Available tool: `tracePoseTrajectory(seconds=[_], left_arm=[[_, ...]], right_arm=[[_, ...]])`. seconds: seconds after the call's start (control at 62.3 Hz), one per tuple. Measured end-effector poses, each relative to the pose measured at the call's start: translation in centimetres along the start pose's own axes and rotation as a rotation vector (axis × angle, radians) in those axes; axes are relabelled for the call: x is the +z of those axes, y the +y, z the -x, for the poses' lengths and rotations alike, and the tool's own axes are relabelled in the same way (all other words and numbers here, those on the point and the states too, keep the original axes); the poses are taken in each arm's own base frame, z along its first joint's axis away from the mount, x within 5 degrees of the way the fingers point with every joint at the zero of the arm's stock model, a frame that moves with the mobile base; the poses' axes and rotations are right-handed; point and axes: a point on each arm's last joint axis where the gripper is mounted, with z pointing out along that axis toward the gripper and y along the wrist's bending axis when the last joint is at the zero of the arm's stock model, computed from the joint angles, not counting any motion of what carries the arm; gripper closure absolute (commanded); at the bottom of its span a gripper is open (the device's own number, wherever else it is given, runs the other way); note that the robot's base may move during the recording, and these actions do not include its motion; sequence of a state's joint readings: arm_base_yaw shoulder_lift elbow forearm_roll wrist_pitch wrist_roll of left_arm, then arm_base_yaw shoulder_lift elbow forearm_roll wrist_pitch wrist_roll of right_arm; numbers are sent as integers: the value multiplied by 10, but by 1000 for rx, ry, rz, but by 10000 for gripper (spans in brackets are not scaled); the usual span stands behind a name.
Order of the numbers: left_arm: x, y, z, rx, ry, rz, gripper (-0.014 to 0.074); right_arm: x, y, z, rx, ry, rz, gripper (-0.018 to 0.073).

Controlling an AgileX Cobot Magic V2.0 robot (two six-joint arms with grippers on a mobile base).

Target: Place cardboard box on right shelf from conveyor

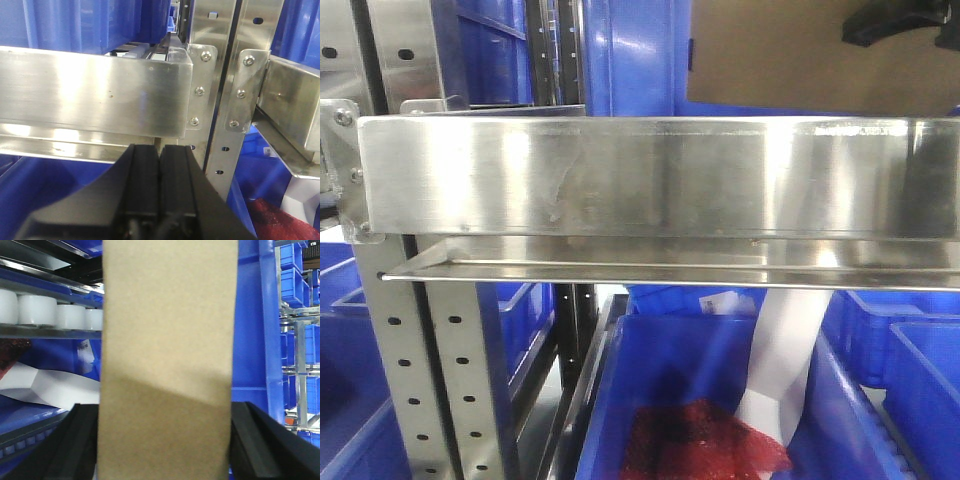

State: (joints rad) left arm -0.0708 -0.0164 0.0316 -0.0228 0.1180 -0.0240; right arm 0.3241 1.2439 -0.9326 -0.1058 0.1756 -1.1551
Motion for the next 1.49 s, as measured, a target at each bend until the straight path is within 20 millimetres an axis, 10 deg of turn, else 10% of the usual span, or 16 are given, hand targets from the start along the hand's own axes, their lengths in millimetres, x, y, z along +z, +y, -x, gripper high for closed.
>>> tracePoseTrajectory(seconds=[0.53, 0.787, 0.979, 1.092, 1.493], left_arm=[[0, 0, 0, 0, 0, 0, 713], [0, 0, 0, 0, 0, 0, 712], [0, 0, 0, 0, 0, 0, 713], [0, 0, 0, 0, 0, 0, 713], [0, 0, 0, 0, 0, 0, 713]], right_arm=[[-4, 5, -1, 5, 23, 63, -44], [-51, -4, 4, 35, 9, 54, -36], [-80, -9, 5, 76, -5, 19, 249], [-84, -10, 5, 217, -10, 13, 530], [-88, -10, 8, 1088, -29, 34, 513]])
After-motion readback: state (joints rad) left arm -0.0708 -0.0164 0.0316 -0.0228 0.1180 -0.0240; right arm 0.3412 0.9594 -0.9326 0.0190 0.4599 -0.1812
